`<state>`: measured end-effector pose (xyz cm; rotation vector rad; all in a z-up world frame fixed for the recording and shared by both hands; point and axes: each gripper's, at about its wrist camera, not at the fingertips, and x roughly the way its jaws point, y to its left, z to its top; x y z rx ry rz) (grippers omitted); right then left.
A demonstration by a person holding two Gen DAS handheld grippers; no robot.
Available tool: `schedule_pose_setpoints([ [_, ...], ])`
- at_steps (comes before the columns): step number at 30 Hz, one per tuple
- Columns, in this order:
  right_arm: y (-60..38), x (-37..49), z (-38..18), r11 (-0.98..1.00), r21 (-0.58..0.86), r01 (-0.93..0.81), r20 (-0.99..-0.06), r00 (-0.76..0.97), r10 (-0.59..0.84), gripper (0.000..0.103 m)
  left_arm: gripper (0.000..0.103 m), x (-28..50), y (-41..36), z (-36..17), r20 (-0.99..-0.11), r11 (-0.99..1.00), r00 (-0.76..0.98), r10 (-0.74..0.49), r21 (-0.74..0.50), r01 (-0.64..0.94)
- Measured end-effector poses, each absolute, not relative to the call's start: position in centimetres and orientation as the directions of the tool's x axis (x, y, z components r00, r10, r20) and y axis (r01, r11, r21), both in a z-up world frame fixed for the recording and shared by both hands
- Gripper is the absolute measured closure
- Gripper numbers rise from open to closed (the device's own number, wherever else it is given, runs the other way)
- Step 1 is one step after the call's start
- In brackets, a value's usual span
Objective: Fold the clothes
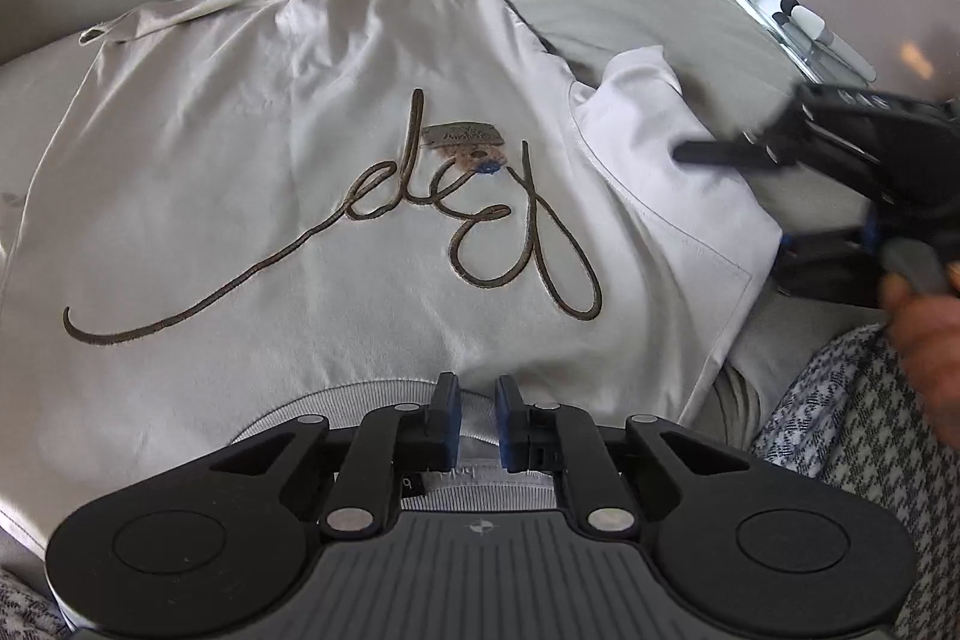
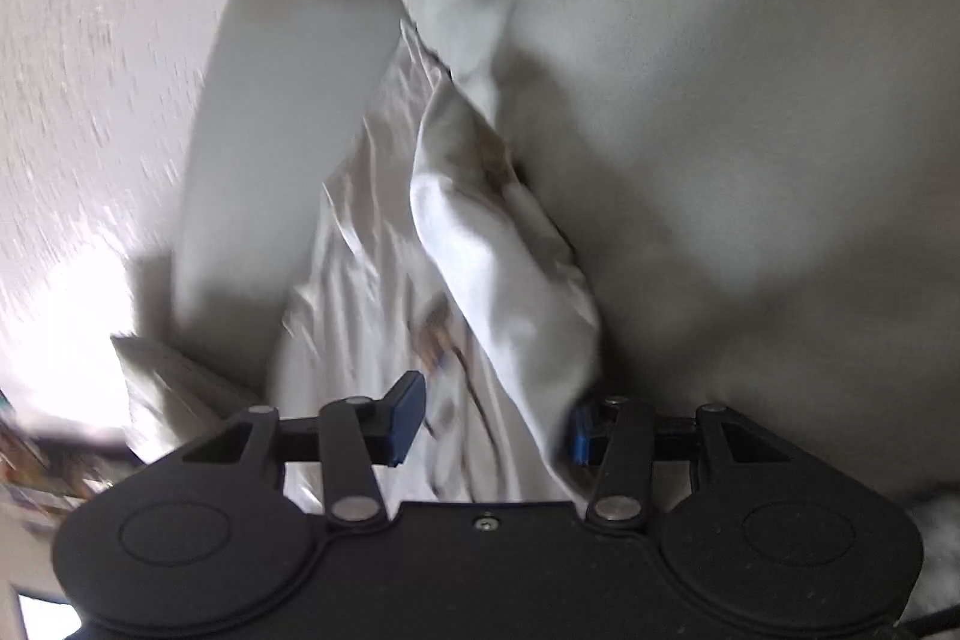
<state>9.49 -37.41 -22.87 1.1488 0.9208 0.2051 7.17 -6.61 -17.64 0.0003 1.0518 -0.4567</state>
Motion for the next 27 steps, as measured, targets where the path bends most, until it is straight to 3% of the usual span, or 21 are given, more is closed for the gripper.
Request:
schedule_pose_setpoints([
  [4,-38.9,9.1,-23.5,0.263,0.928,0.263,-0.360,0.812,0.460,0.066,0.091,6.8,-6.6,-17.8,-0.836,0.907,0.417,-0.358,-0.206,0.366],
  [5,-39.1,8.8,-23.2,0.250,0.937,0.245,-0.335,0.834,0.439,0.082,0.091,6.7,-6.8,-17.8,-0.836,0.907,0.419,-0.355,-0.199,0.371],
  [7,-39.3,8.6,-22.1,0.290,0.932,0.217,-0.331,0.835,0.440,0.099,0.091,6.6,-6.9,-17.8,-0.836,0.907,0.423,-0.351,-0.191,0.375],
  [10,-38.6,7.3,-19.4,0.460,0.870,0.176,-0.372,0.848,0.378,0.101,0.091,6.7,-6.8,-17.8,-0.835,0.908,0.424,-0.350,-0.191,0.373],
  [12,-37.5,5.0,-16.8,0.644,0.743,0.183,-0.425,0.873,0.241,0.101,0.091,6.6,-6.8,-17.7,-0.836,0.908,0.424,-0.349,-0.190,0.374],
  [14,-36.3,3.6,-15.5,0.777,0.588,0.223,-0.494,0.860,0.127,0.101,0.091,6.5,-6.9,-17.7,-0.836,0.907,0.429,-0.344,-0.177,0.382],
  [17,-34.3,5.0,-16.5,0.904,0.370,0.213,-0.669,0.736,0.101,0.093,0.091,6.4,-7.2,-17.7,-0.839,0.906,0.432,-0.332,-0.157,0.392],
  [19,-35.5,4.9,-17.4,0.854,0.463,0.238,-0.684,0.708,0.174,0.083,0.091,6.4,-7.3,-17.6,-0.841,0.905,0.431,-0.328,-0.149,0.399],
  [20,-36.5,4.4,-17.7,0.805,0.533,0.259,-0.668,0.713,0.213,0.074,0.091,6.4,-7.2,-17.6,-0.840,0.904,0.431,-0.330,-0.150,0.400],
  [23,-39.8,3.5,-18.4,0.617,0.729,0.298,-0.577,0.753,0.318,0.059,0.091,6.4,-7.0,-17.8,-0.838,0.905,0.431,-0.336,-0.161,0.393],
  [27,-43.1,3.4,-19.8,0.318,0.870,0.377,-0.485,0.773,0.409,0.058,0.090,6.6,-6.8,-17.8,-0.839,0.907,0.426,-0.340,-0.172,0.385],
])
